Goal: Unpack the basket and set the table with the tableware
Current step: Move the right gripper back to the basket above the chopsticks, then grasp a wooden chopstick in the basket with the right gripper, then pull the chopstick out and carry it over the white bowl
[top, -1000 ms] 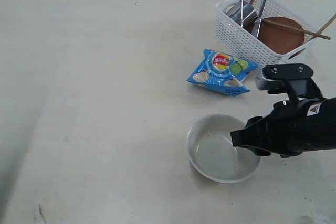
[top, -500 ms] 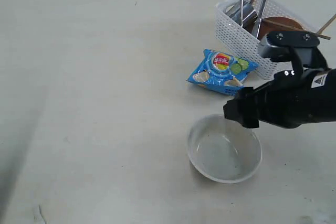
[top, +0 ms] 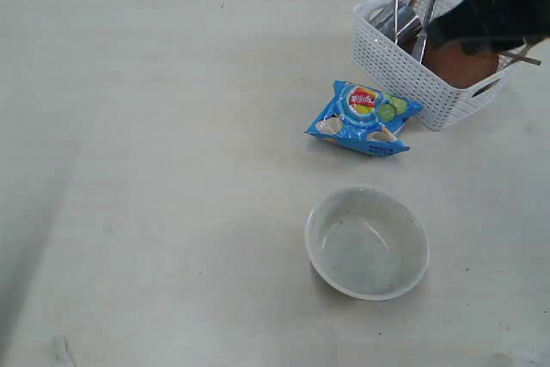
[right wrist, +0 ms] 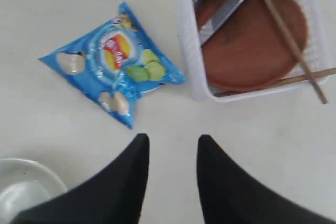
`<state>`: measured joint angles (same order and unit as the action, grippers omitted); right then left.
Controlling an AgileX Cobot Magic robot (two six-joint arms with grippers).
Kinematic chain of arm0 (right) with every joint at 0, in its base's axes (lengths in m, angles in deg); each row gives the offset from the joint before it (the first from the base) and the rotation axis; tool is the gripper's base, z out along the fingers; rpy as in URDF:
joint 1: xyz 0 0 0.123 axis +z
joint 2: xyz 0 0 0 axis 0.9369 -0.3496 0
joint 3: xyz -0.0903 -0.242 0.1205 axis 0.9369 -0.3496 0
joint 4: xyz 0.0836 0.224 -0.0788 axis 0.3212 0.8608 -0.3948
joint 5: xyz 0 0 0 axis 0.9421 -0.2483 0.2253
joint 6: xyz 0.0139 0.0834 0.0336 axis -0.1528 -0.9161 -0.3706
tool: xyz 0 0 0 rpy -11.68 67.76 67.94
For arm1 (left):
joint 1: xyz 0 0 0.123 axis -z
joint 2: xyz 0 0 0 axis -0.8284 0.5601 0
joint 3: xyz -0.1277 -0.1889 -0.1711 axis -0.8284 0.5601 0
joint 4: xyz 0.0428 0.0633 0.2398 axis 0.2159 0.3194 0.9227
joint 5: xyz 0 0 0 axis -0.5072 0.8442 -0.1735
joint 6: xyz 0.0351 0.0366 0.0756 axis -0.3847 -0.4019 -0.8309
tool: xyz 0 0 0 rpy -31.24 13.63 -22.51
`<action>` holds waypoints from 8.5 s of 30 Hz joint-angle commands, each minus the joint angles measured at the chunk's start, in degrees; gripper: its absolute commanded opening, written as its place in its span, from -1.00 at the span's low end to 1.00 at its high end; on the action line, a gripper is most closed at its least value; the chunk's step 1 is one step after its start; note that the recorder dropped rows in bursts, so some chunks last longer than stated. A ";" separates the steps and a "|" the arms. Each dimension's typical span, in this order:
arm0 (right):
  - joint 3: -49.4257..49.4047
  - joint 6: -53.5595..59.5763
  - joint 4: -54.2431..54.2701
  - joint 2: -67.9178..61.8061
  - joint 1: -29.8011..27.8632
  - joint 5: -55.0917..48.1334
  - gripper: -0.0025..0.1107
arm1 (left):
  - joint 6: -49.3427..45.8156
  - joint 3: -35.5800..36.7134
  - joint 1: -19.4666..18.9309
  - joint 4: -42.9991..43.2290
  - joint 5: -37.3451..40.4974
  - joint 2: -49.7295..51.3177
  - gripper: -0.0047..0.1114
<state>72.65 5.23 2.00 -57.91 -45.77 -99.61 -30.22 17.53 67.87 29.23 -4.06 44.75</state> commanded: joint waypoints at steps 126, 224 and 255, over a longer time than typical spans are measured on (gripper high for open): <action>29.89 22.31 -15.55 -45.25 -15.60 -5.91 -0.96 | -0.34 0.13 0.15 0.55 0.07 -0.08 -0.92; -5.73 1.92 14.38 2.05 -12.48 -6.14 -0.96 | -0.34 0.13 0.15 0.55 -0.01 -0.08 -0.92; -31.96 -100.47 -21.73 4.37 63.79 11.13 -0.96 | -0.34 0.13 0.15 0.55 0.10 -0.08 -0.92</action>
<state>40.90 -92.97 -18.33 -51.88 17.69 -91.48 -30.22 17.53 67.87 29.23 -4.06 44.75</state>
